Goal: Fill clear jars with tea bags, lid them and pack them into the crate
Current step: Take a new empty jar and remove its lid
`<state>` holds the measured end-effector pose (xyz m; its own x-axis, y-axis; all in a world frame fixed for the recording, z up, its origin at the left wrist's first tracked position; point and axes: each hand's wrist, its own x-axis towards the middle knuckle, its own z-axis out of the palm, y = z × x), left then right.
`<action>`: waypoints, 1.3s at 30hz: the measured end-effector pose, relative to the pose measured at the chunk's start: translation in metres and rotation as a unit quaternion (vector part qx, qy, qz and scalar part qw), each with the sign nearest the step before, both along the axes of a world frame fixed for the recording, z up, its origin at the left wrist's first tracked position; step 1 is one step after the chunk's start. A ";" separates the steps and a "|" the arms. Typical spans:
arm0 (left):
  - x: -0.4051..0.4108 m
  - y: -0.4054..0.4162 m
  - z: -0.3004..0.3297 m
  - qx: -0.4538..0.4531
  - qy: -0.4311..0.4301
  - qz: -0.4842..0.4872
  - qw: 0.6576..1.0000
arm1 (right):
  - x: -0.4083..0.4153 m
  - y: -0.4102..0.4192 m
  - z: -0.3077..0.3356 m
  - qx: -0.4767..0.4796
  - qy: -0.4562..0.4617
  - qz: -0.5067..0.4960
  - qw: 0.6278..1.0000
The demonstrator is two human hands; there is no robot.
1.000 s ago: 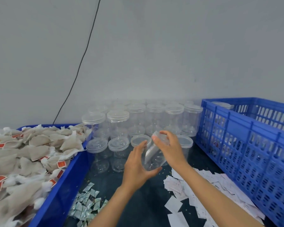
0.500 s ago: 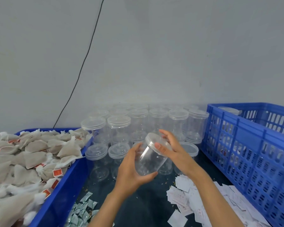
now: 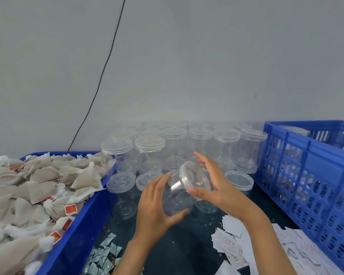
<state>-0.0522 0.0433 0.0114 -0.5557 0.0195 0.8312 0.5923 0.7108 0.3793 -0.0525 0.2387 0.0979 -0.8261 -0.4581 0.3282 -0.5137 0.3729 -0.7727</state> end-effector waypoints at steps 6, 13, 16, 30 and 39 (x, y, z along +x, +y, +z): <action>-0.006 -0.001 0.001 -0.036 0.034 0.009 0.999 | 0.002 -0.004 -0.006 -0.001 0.016 -0.017 1.000; -0.003 0.002 -0.022 -0.010 0.018 0.015 1.000 | 0.005 0.007 0.000 0.075 -0.010 0.042 0.996; -0.004 0.007 -0.023 -0.014 0.038 0.050 0.998 | 0.000 -0.005 -0.006 0.043 -0.046 -0.041 0.997; 0.016 0.007 -0.039 -0.058 0.043 0.078 0.994 | 0.003 -0.004 -0.006 0.079 -0.096 -0.016 0.992; 0.018 0.005 -0.039 -0.104 0.035 0.092 0.990 | 0.008 0.021 0.004 0.132 -0.063 0.043 0.988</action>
